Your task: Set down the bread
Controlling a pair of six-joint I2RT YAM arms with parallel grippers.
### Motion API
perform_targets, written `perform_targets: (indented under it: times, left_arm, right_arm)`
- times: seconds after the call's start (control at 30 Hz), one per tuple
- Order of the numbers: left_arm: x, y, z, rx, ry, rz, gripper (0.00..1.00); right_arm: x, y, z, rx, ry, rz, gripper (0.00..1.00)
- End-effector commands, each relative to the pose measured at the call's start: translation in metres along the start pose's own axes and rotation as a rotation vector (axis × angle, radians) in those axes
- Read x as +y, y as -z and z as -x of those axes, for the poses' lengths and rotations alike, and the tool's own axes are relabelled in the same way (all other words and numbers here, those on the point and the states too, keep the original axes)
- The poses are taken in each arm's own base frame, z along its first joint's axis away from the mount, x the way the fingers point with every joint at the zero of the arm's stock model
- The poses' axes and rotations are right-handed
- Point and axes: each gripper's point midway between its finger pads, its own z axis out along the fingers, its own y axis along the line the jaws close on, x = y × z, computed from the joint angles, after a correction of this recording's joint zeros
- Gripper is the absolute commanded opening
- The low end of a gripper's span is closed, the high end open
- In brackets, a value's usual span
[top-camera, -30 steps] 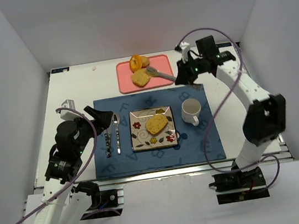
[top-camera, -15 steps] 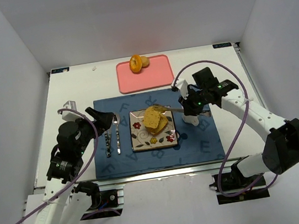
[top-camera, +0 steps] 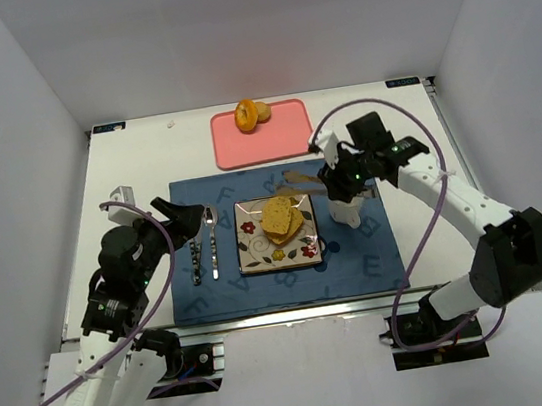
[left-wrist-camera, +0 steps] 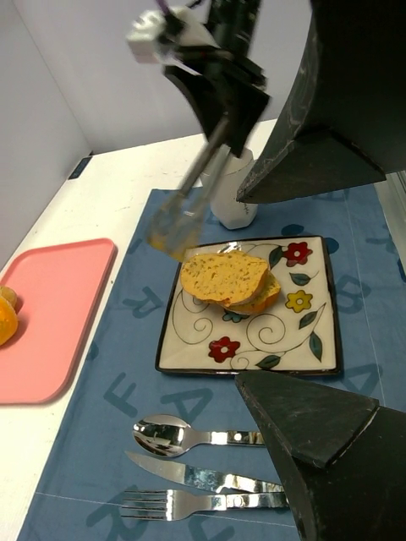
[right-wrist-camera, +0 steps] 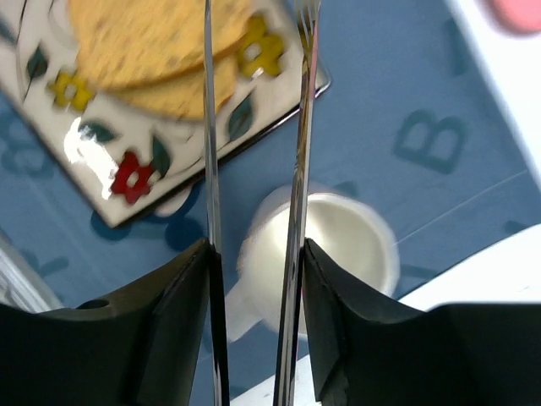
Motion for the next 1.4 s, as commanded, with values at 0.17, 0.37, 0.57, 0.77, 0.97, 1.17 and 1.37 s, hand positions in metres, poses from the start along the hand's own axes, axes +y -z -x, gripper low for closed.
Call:
perform_targets:
  times: [0.17,0.37,0.57,0.77,0.97,1.17,1.37]
  left_arm:
    - [0.0,0.001,0.003,0.007,-0.011,0.016,0.89]
    - [0.002,-0.003,0.0,0.022,-0.01,0.026,0.89]
    - [0.006,-0.005,-0.001,0.03,0.006,0.057,0.89]
    - [0.01,-0.007,-0.003,0.031,0.028,0.08,0.89]
    - [0.012,-0.009,-0.006,0.026,0.051,0.08,0.89]
    - [0.013,-0.013,-0.006,0.034,0.045,0.087,0.89]
    - [0.013,-0.014,-0.006,0.039,0.039,0.087,0.89]
  right_arm:
    - [-0.092,-0.001,0.082,-0.179,-0.228,-0.058,0.47]
    - [-0.13,-0.047,0.114,-0.231,-0.45,-0.023,0.47]
    - [-0.166,-0.095,0.146,-0.309,-0.623,0.009,0.46]
    - [-0.187,-0.12,0.157,-0.37,-0.654,-0.019,0.51]
    - [-0.186,-0.134,0.16,-0.382,-0.653,0.011,0.53]
    - [-0.176,-0.139,0.162,-0.383,-0.672,0.052,0.52]
    - [-0.178,-0.15,0.157,-0.361,-0.679,-0.006,0.52]
